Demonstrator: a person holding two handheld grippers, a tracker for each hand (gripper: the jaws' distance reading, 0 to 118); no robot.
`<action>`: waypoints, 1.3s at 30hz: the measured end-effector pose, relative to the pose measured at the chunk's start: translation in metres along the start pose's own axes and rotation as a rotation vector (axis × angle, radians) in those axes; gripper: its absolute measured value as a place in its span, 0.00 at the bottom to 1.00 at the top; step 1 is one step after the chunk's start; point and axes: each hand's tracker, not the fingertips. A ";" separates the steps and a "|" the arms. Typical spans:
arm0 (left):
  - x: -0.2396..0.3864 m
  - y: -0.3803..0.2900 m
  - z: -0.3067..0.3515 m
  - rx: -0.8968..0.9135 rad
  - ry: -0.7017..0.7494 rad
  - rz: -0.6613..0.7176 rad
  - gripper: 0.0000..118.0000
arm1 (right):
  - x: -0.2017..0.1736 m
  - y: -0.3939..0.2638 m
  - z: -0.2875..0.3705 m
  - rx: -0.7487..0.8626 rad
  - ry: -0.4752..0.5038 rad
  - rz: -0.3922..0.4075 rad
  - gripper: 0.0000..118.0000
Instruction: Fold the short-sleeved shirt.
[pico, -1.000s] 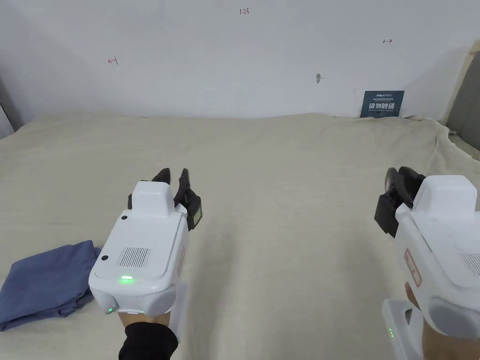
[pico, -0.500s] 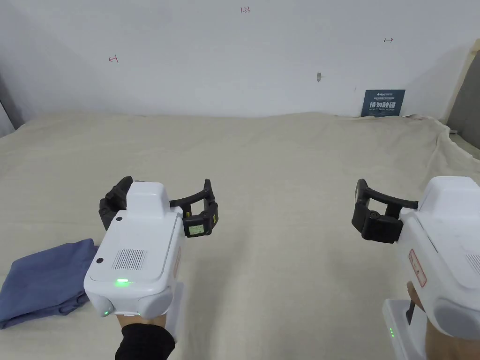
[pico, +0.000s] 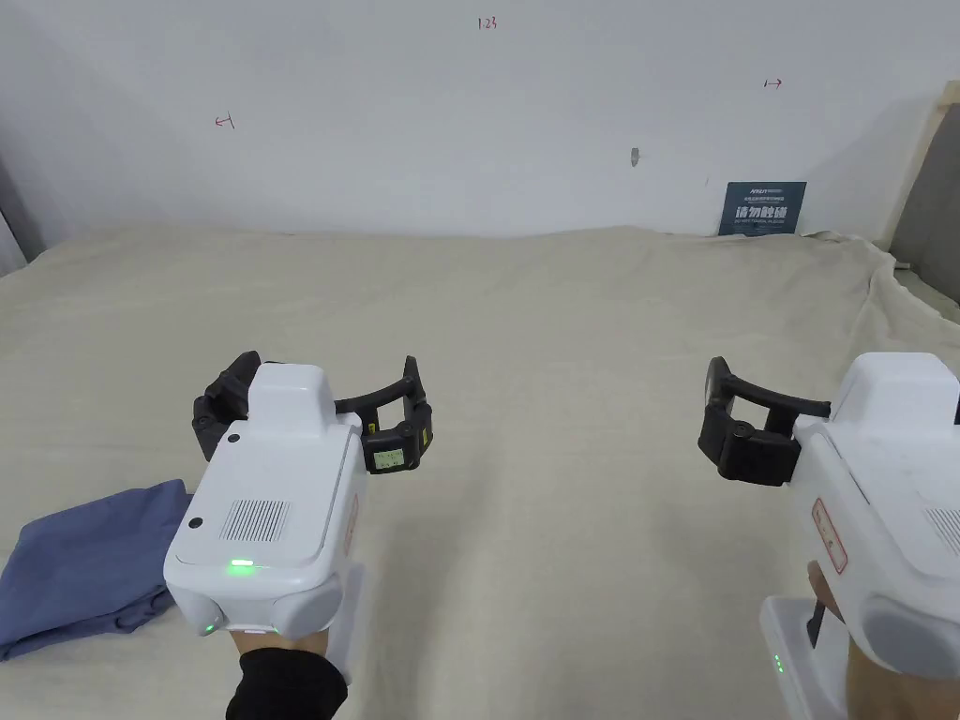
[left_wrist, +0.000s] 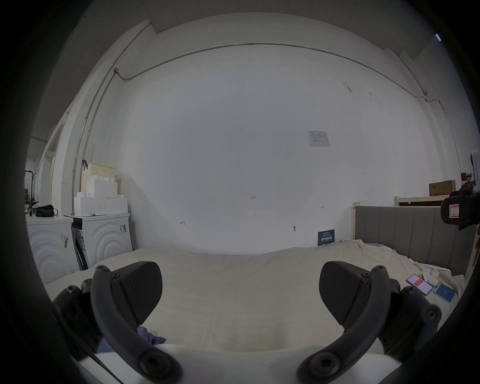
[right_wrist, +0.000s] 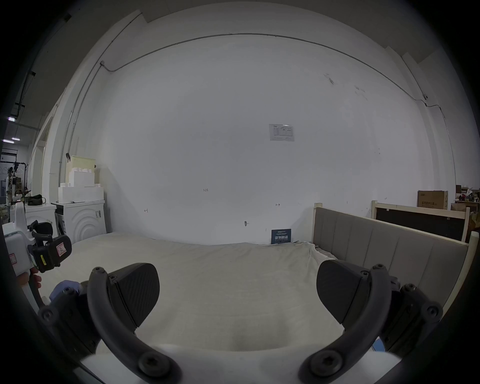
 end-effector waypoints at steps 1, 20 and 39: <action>0.000 0.000 0.000 0.002 0.000 0.000 1.00 | 0.001 -0.001 -0.001 0.001 0.000 0.000 1.00; -0.001 -0.002 0.002 0.003 0.002 0.001 1.00 | 0.006 -0.008 -0.006 0.005 0.013 0.006 1.00; -0.002 0.000 0.003 0.011 0.004 0.009 1.00 | -0.004 0.000 0.001 0.007 0.013 0.007 1.00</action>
